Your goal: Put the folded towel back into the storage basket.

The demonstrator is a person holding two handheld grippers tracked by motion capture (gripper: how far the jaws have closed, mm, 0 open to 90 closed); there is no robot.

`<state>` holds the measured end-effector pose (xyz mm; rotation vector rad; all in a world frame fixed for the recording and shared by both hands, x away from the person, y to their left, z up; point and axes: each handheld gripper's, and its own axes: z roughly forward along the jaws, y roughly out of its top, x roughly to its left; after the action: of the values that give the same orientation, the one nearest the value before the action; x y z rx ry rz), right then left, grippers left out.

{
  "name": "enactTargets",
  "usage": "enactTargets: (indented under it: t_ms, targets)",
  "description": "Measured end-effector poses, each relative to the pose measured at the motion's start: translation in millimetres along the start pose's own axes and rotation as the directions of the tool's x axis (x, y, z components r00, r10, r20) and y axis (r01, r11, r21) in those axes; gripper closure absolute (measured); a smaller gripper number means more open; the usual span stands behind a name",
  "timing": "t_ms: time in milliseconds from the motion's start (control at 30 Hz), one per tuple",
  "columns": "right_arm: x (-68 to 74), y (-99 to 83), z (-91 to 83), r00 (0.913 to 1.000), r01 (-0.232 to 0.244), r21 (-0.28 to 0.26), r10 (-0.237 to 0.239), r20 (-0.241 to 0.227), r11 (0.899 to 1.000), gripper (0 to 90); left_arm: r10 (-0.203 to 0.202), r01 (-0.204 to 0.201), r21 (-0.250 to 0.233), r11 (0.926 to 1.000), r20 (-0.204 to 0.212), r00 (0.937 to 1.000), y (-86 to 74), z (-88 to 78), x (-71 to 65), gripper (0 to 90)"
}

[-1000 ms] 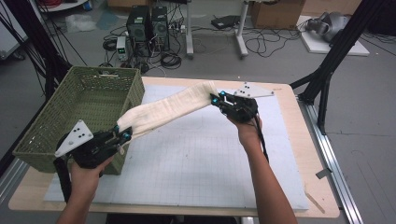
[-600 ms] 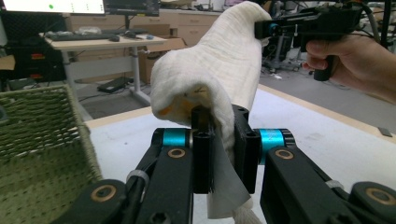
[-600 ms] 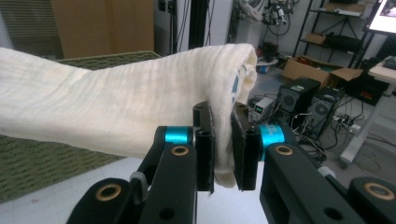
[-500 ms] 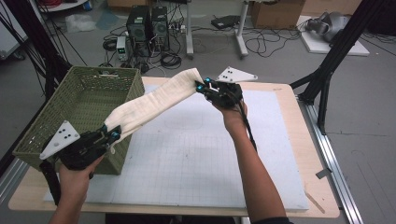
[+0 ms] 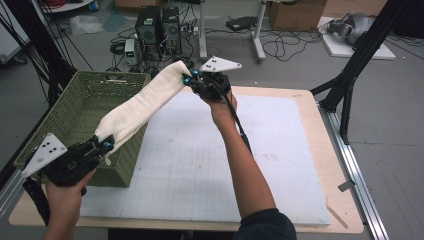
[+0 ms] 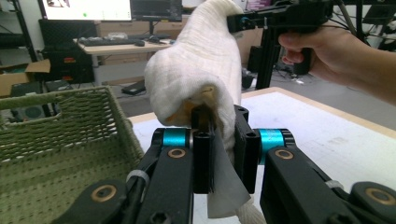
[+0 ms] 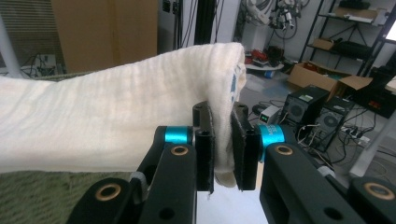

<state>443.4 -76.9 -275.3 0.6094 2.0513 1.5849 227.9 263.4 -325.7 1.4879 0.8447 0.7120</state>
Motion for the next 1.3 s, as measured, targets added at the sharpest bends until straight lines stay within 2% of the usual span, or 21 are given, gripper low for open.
enactTargets:
  t_ms: [200,533,567,667,700,933,967,1300]
  targets:
    - [8.2,9.8,25.6,1.0,0.003,0.0,-0.003,-0.005,1.0,81.5,-0.004,0.004,0.001,1.0,-0.027,0.9996,-1.1,-6.9,5.1,80.7]
    - [21.4,24.2,60.1,0.9998,0.007,0.0,-0.007,-0.021,1.0,81.4,0.022,-0.02,0.021,0.9996,-0.083,0.9963,-3.7,-18.5,11.3,80.7]
    - [24.8,27.2,69.0,0.9996,0.009,0.001,-0.009,-0.026,1.0,81.4,0.02,-0.019,0.02,0.9996,-0.088,0.9959,-4.3,-20.0,12.5,80.7]
    - [27.4,29.2,75.8,0.9994,0.013,0.003,-0.012,-0.032,1.0,81.5,0.015,-0.013,0.02,0.9997,-0.101,0.9948,-5.2,-24.0,15.6,80.7]
    - [31.3,31.1,84.6,0.9992,0.016,0.006,-0.016,-0.037,1.0,81.5,0.014,-0.012,0.02,0.9997,-0.106,0.9942,-5.6,-25.3,16.7,80.7]
    - [40.5,35.9,104.8,0.9985,0.021,0.016,-0.02,-0.051,1.0,81.4,0.005,-0.001,0.025,0.9997,-0.137,0.9906,-7.8,-33.3,23.5,80.7]
    - [43.5,36.4,112.7,0.9983,0.02,0.02,-0.019,-0.055,1.0,81.4,0.005,-0.001,0.027,0.9996,-0.143,0.9897,-7.9,-34.8,24.3,80.7]
    - [55.4,35.7,145.4,0.9978,0.006,0.045,-0.003,-0.066,0.999,81.5,0.002,0.006,0.045,0.999,-0.175,0.9846,-11.5,-38.0,30.3,80.5]
